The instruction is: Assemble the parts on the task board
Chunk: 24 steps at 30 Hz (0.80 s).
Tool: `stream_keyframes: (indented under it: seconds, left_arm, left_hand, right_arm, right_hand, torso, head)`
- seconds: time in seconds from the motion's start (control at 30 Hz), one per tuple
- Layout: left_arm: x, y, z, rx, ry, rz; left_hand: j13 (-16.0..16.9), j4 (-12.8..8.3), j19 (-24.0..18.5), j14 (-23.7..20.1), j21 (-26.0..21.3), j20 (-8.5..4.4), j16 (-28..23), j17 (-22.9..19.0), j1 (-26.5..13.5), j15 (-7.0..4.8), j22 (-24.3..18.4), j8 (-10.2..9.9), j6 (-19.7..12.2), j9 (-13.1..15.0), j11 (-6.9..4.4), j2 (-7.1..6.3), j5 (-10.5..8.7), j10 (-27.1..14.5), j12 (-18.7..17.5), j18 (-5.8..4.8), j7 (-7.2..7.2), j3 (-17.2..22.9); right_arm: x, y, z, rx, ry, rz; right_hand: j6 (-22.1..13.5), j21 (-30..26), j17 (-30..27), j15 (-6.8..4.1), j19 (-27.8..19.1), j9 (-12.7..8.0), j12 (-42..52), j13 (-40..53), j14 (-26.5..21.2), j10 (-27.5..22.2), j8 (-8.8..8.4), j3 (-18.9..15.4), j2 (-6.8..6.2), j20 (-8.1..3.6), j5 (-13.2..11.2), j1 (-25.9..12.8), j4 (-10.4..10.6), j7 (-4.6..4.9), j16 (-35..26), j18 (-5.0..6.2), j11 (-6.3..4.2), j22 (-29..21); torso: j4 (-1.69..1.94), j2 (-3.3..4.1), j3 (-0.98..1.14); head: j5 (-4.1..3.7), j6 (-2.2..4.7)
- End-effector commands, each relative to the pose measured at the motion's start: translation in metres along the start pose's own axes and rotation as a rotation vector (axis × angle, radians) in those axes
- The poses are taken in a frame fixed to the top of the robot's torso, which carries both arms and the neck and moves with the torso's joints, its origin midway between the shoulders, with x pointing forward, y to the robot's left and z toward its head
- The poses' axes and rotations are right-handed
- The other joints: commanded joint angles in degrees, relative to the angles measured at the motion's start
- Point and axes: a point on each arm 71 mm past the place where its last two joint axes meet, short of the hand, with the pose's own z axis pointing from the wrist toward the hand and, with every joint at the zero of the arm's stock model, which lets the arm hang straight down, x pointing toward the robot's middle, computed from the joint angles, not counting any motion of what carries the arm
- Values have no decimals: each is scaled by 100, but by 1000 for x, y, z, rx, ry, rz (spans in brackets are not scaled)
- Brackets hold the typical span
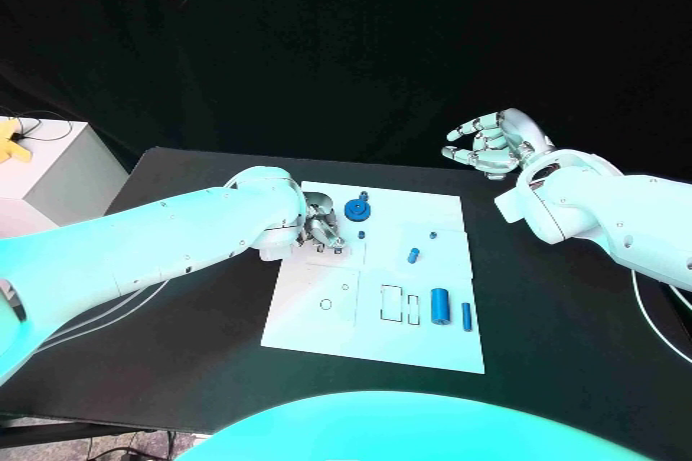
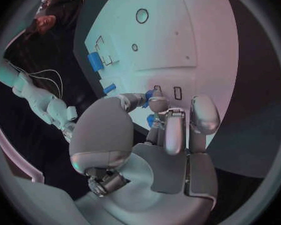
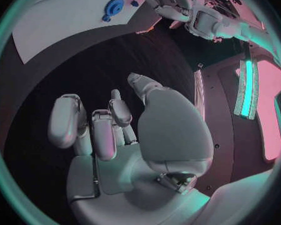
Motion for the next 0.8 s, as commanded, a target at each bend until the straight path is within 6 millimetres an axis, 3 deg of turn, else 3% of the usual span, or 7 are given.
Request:
stream_keyframes:
  seconds: [0.03,0.8]
  left_arm:
    - [2,-2,0,15,17,17]
    - [4,-1,2,11,17,34]
  left_hand:
    - [-5,-1225,30,395,27,-8,28,721,20,-52,5,8,38,4,0,62,37,45,15,-108,-34,1250]
    - [-9,-1235,31,395,30,-9,29,723,14,-52,8,1,45,7,0,62,34,47,8,-109,-33,1270]
  right_arm:
    - [1,0,0,-4,12,0]
    - [2,1,0,-3,16,1]
  right_hand:
    - [-46,-10,471,46,-31,5,-21,-2,248,-24,20,-26,33,1,36,-16,18,-1,-22,76,0,409]
    - [-65,-7,486,47,-29,11,-18,3,250,-24,36,-35,40,5,47,-16,29,0,-15,75,1,412]
  torso:
    - [-1,-1,2]
    - [-2,1,-1]
  head:
    - [7,0]
    - [1,0]
